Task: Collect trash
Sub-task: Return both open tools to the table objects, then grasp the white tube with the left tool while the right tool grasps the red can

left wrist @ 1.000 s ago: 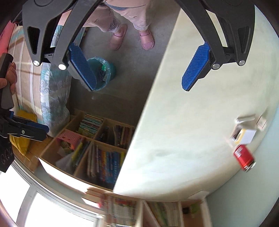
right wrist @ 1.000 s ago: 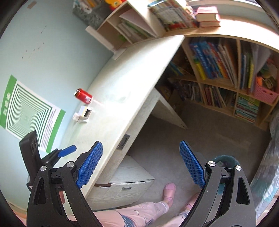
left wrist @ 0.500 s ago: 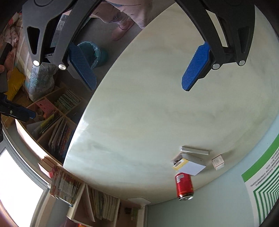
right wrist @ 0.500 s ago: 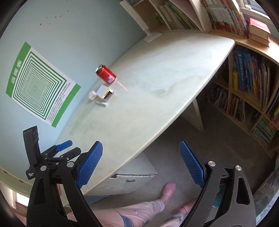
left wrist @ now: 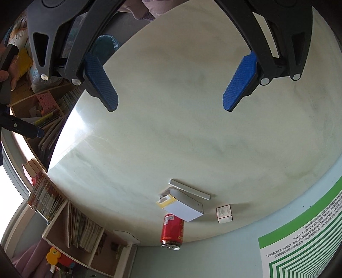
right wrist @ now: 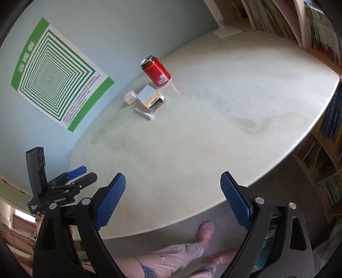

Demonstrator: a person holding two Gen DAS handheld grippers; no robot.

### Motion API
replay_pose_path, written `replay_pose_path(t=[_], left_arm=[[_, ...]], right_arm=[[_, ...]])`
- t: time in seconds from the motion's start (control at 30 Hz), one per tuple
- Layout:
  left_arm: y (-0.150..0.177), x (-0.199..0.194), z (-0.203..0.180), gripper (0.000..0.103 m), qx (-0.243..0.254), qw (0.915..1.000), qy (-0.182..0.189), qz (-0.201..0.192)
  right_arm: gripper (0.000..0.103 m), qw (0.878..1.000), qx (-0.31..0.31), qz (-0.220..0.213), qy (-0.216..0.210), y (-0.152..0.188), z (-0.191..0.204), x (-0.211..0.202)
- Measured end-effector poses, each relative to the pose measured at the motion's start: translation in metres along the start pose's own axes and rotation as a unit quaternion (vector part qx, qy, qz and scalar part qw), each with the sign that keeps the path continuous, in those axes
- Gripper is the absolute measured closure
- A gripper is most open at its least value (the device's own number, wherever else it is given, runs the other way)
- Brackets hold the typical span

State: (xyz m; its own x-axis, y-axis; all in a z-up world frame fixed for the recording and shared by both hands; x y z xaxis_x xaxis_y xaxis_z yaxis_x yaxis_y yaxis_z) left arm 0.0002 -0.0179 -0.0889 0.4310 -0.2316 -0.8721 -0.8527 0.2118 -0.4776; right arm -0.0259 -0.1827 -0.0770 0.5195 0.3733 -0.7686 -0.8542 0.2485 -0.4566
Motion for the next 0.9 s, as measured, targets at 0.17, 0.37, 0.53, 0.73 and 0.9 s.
replay_pose_path(t=[0.17,0.37,0.53,0.73,0.9], left_arm=[[-0.022,0.011,0.023,0.007,-0.025,0.9997,0.004,0.003],[-0.052,0.03,0.043,0.007,-0.05,0.9987,-0.003,0.003],[-0.073,0.054,0.051,0.007,-0.08,0.9967,-0.015,0.009],[-0.095,0.086,0.055,0.007,-0.141,0.9888,-0.048,0.017],[-0.107,0.111,0.055,0.007,-0.21,0.9745,-0.075,0.025]], right_arm=[[0.013,0.999,-0.037,-0.002,0.005,-0.043,0.022,0.026],[0.012,0.996,-0.078,-0.012,0.03,-0.092,0.032,0.059],[0.012,0.993,-0.112,0.004,0.02,-0.131,0.032,0.093],[0.012,0.986,-0.156,0.049,-0.016,-0.18,0.025,0.149],[0.012,0.974,-0.205,0.083,-0.043,-0.218,0.025,0.185]])
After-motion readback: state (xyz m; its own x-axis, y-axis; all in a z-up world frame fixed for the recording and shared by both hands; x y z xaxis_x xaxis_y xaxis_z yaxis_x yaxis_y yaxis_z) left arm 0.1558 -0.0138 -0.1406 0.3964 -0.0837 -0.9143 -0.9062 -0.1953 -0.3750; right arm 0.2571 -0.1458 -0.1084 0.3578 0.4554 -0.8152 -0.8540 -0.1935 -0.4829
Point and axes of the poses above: each gripper's, at about its wrist camera, not at the fingertips, and x roughly the way its jaws point, z to its left, y to its underside, the point moved 8 cm from there along x, roughly the way its jaws point, and after that the axes turned 1 degree about -y, right-handed, at the moved point
